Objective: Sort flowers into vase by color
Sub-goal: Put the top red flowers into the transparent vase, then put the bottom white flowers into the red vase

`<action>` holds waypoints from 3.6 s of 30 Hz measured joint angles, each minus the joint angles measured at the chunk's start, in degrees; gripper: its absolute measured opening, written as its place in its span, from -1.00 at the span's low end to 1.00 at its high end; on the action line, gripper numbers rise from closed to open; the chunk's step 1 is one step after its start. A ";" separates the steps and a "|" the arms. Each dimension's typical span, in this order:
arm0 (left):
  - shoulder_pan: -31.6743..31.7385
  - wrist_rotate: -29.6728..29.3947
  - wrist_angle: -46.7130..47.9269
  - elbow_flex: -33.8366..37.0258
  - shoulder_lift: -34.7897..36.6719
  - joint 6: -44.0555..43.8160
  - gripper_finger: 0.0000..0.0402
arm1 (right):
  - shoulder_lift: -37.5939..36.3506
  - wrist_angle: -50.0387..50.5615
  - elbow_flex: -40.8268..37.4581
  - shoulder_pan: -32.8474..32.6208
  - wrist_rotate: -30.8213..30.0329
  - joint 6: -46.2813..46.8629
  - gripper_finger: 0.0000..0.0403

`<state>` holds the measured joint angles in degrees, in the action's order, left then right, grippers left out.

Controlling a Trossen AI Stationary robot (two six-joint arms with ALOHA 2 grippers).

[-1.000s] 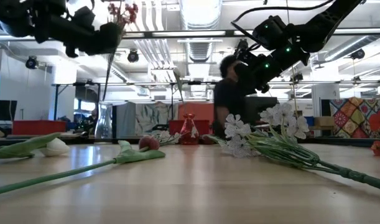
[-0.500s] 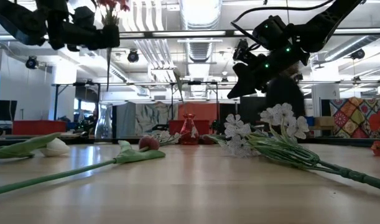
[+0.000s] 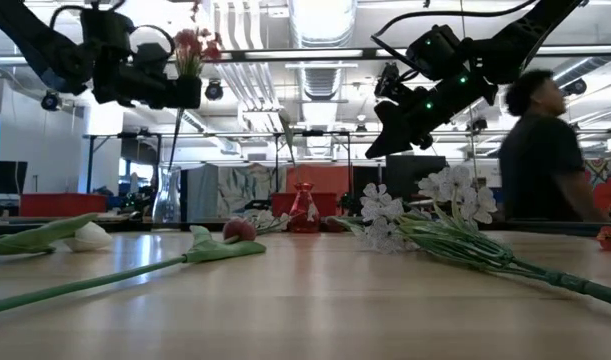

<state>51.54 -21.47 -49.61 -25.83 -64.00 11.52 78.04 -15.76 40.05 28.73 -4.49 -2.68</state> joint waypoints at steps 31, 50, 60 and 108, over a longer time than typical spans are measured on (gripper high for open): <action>0.91 -3.11 -36.79 12.86 -19.35 -1.72 -0.80 | 0.00 -0.03 0.00 0.01 -0.02 -0.32 -0.94; 0.38 -3.02 -25.79 15.33 -9.09 -1.96 -0.03 | 0.00 0.00 0.00 0.02 -0.02 -0.27 -0.94; -0.53 -0.33 -20.04 20.53 -1.27 -2.54 -0.01 | -0.04 0.43 1.02 0.00 -0.02 1.21 -0.94; -27.86 1.65 30.82 20.20 32.66 -4.05 -0.02 | -0.07 3.48 3.39 0.02 -0.02 -1.30 -0.94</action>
<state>23.68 -19.82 -18.79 -5.63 -31.34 7.47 77.97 -12.27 43.44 28.75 -4.51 -3.99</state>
